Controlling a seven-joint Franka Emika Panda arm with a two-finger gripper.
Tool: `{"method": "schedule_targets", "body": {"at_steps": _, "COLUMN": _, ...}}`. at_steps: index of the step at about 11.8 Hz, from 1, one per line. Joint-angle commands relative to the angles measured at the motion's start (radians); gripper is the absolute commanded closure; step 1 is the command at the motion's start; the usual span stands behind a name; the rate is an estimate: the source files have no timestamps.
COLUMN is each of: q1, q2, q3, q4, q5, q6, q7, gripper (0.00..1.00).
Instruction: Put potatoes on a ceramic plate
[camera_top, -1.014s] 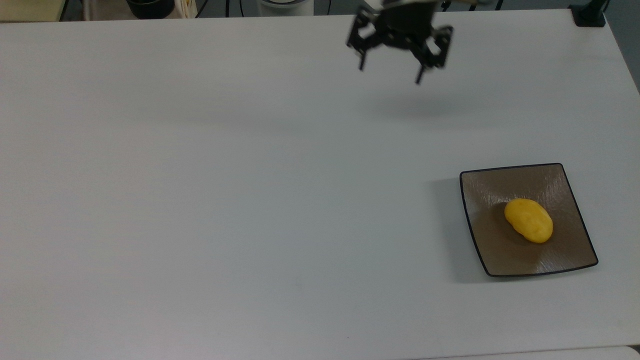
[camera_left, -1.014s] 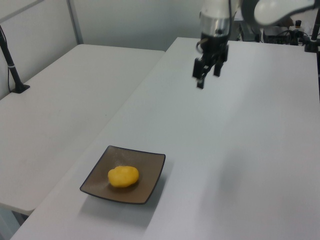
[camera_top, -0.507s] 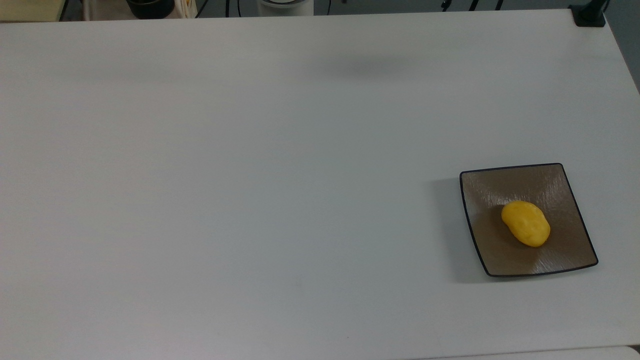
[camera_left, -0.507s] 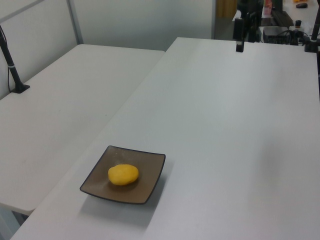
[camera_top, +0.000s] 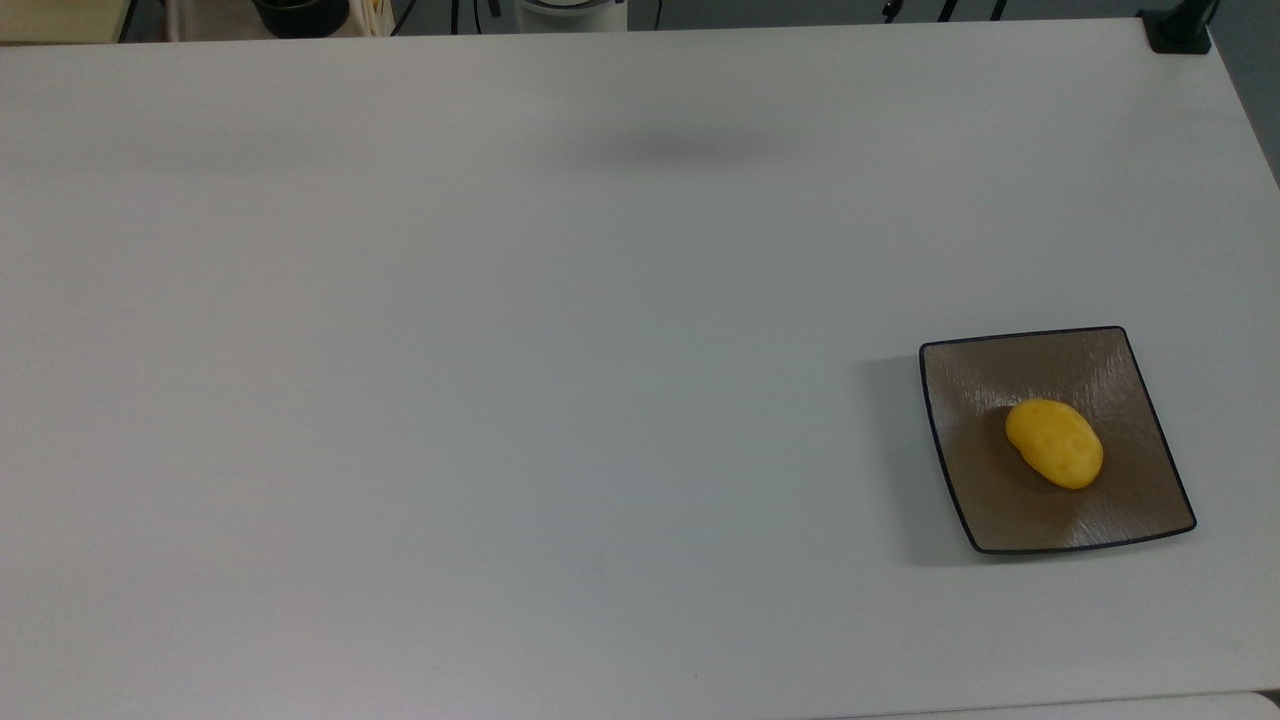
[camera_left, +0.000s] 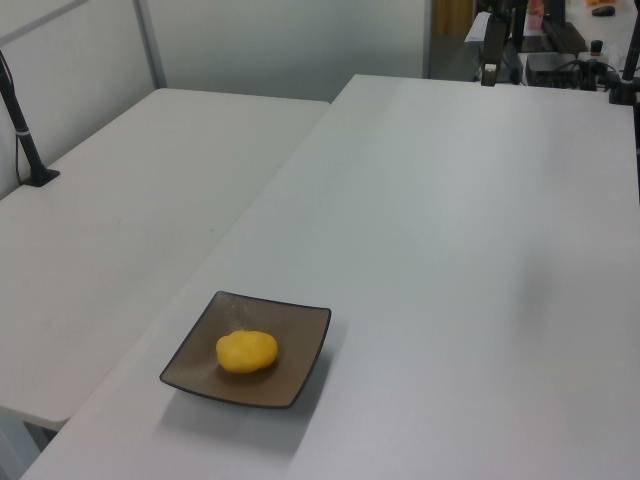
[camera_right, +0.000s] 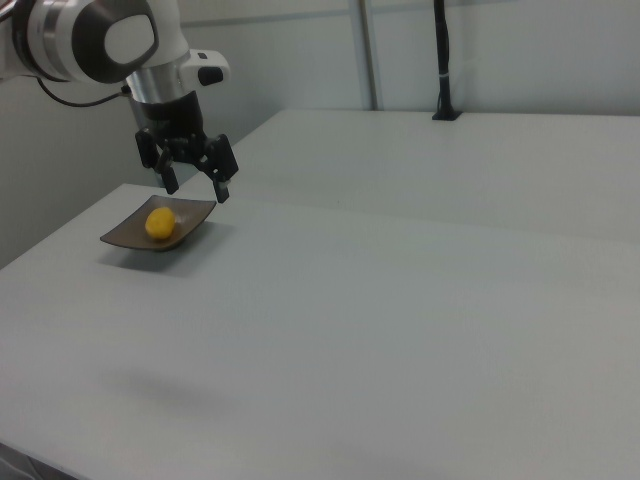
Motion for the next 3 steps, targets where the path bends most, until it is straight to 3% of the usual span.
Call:
{"method": "schedule_targets", "body": {"at_steps": 1, "q1": -0.012, "q2": 0.016, "q3": 0.015, "q4": -0.013, "q5": 0.004, "q6": 0.032, "q7": -0.033, "gripper": 0.0}}
{"method": "schedule_targets", "body": {"at_steps": 3, "q1": -0.012, "q2": 0.019, "q3": 0.015, "q4": -0.013, "q5": 0.003, "q6": 0.032, "q7": -0.034, "gripper": 0.0}}
